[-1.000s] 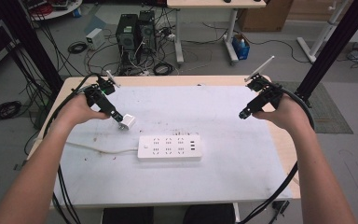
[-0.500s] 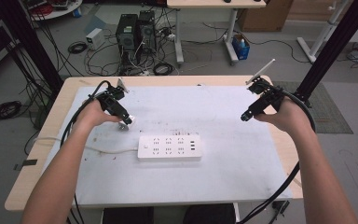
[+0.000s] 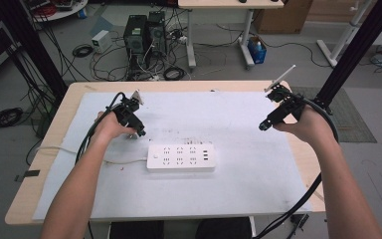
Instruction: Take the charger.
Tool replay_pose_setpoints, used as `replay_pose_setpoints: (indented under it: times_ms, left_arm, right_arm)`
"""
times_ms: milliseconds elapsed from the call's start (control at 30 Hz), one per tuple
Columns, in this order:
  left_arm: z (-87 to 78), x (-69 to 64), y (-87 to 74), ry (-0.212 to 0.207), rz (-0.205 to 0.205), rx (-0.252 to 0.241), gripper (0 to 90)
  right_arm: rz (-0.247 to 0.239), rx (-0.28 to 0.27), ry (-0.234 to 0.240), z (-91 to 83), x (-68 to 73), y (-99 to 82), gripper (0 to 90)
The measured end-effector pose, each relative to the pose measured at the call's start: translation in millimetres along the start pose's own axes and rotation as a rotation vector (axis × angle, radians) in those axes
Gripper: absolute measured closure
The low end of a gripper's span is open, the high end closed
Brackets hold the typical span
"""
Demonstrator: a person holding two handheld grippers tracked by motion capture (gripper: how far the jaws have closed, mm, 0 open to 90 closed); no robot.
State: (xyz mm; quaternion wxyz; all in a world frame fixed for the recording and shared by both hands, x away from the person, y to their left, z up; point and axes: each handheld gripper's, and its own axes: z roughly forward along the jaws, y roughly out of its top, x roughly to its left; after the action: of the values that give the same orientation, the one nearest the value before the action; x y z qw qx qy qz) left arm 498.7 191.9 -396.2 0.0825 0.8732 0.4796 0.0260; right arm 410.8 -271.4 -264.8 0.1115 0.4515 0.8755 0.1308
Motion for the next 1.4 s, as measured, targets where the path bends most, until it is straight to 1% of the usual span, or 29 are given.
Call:
replay_pose_setpoints:
  times_ms: [33, 67, 100, 133, 233, 267, 300, 333, 367, 400, 467, 500, 533, 600, 733, 800, 900, 967, 1033, 1067, 1100, 1133, 1167, 1200, 1233, 1267, 1300, 1367, 1400]
  left_arm:
    - [0.0, 0.0, 0.0, 0.000, 0.000, 0.000, 15.8]
    - [3.5, -0.8, 1.2, 0.002, -0.012, -0.001, 15.8]
    - [3.5, -0.8, 1.2, 0.002, -0.012, -0.001, 16.0]
    - [5.2, -1.3, 1.8, 0.012, -0.007, 0.001, 18.1]
    - [9.8, -1.3, 3.4, 0.029, -0.017, 0.021, 18.9]
    - [11.4, -1.3, 3.7, 0.030, -0.027, 0.024, 21.4]
    - [12.6, -1.0, 4.1, 0.027, -0.023, 0.030, 21.4]
    - [14.0, -1.1, 4.2, 0.028, -0.029, 0.033, 23.2]
    - [14.7, -0.6, 4.5, 0.034, -0.024, 0.040, 23.2]
    - [16.0, -0.3, 4.4, 0.032, -0.040, 0.038, 28.5]
    - [15.4, 1.1, 4.9, 0.035, -0.036, 0.037, 31.9]
    - [15.4, 1.1, 4.9, 0.035, -0.036, 0.037, 33.9]
    - [15.1, 0.6, 4.9, 0.033, -0.044, 0.030, 33.9]
    - [13.2, 0.1, 5.2, 0.038, -0.029, 0.030, 41.2]
    - [12.4, -0.1, 4.5, 0.038, -0.042, 0.032, 42.1]
    - [8.1, -1.6, 3.1, 0.039, -0.039, 0.024, 42.3]
    - [-6.3, -4.4, 0.2, 0.025, -0.033, -0.008, 42.5]
    - [-20.9, -9.4, -2.4, 0.032, -0.012, -0.031, 42.5]
    - [-37.3, -15.6, -6.3, 0.016, -0.001, -0.080, 42.5]
    - [-54.1, -21.9, -9.8, 0.015, 0.027, -0.113, 42.5]
    - [-54.1, -21.9, -9.8, 0.015, 0.027, -0.113, 42.5]
    - [-69.9, -28.6, -12.8, 0.027, 0.049, -0.134, 42.5]
    - [-69.9, -28.6, -12.8, 0.027, 0.049, -0.134, 42.5]
    - [-77.0, -31.4, -14.3, 0.021, 0.058, -0.145, 42.5]
    - [-84.3, -32.9, -15.5, 0.012, 0.077, -0.150, 42.5]
    - [-95.1, -38.0, -18.4, 0.007, 0.090, -0.170, 42.5]
    - [-95.1, -38.0, -18.4, 0.007, 0.090, -0.170, 42.5]
    - [-103.6, -42.4, -20.4, 0.016, 0.111, -0.169, 42.5]
    - [-110.6, -46.1, -22.8, 0.021, 0.128, -0.187, 42.6]
  right_arm:
    - [0.000, 0.000, 0.000, 0.0, 0.0, 0.0, 18.8]
    - [-0.001, 0.000, 0.002, -0.2, -0.1, -0.8, 18.8]
    - [-0.001, 0.000, 0.002, -0.2, -0.1, -0.8, 18.8]
    - [-0.001, -0.001, 0.002, -0.2, 0.2, -1.6, 18.8]
    - [-0.001, 0.003, 0.000, -0.4, 0.0, -2.4, 18.8]
    - [-0.002, -0.002, 0.000, -0.6, -0.4, -2.9, 18.8]
    - [-0.002, -0.002, 0.000, -0.6, -0.4, -2.9, 18.8]
    - [-0.003, -0.002, 0.002, -0.3, -0.6, -3.3, 18.8]
    - [-0.003, -0.002, 0.002, -0.3, -0.6, -3.3, 18.8]
    - [0.001, -0.002, 0.001, 0.1, -0.3, -3.6, 18.8]
    - [-0.006, -0.001, 0.002, 1.3, -1.0, -4.3, 18.8]
    - [-0.001, 0.004, 0.002, 1.6, -0.7, -4.4, 18.8]
    - [-0.001, 0.004, 0.002, 1.6, -0.7, -4.4, 18.8]
    - [-0.005, 0.004, 0.002, 2.7, -1.1, -5.0, 18.8]
    - [0.005, 0.005, -0.001, 2.4, 0.6, -5.0, 18.8]
    - [0.004, 0.007, 0.000, 2.1, 1.1, -5.1, 18.8]
    - [0.006, 0.007, 0.002, 1.6, 3.3, -4.8, 18.8]
    - [0.012, 0.008, -0.003, 1.2, 5.2, -4.2, 18.9]
    - [0.022, 0.013, 0.018, 1.3, 6.7, -3.2, 18.9]
    - [0.032, 0.010, 0.023, 0.4, 9.2, -1.6, 19.0]
    - [0.032, 0.010, 0.023, 0.4, 9.2, -1.6, 19.0]
    - [0.051, 0.010, 0.049, -0.6, 10.0, -0.3, 19.0]
    - [0.051, 0.010, 0.049, -0.6, 10.0, -0.3, 19.0]
    - [0.051, 0.008, 0.044, -1.6, 10.7, 0.3, 18.9]
    - [0.049, 0.005, 0.034, -2.8, 11.2, 1.0, 18.9]
    - [0.055, 0.005, 0.036, -6.4, 11.0, 2.6, 18.9]
    - [0.055, 0.005, 0.036, -6.4, 11.0, 2.6, 18.9]
    - [0.060, -0.001, 0.029, -10.7, 10.2, 3.7, 19.0]
    - [0.068, 0.001, 0.037, -14.3, 9.5, 3.9, 19.0]
